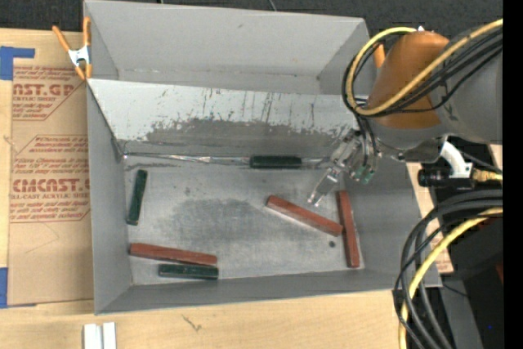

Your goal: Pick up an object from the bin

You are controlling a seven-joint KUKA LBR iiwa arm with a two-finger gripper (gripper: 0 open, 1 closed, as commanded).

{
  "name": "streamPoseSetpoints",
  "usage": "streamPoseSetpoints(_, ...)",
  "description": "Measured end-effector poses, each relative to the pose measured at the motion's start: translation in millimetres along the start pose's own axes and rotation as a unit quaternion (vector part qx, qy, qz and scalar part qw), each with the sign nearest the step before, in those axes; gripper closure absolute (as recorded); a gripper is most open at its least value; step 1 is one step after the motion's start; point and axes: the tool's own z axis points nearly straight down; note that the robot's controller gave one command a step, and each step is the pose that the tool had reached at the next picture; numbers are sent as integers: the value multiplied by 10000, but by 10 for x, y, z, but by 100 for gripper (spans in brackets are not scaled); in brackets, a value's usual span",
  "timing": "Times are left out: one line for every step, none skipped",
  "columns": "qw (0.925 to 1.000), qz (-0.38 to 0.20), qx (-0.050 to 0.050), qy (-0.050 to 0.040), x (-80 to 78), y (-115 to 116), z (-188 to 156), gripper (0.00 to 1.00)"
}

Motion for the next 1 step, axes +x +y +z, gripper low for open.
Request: streamPoseSetpoints(10000, 0, 0, -1, 0, 1, -1, 0)
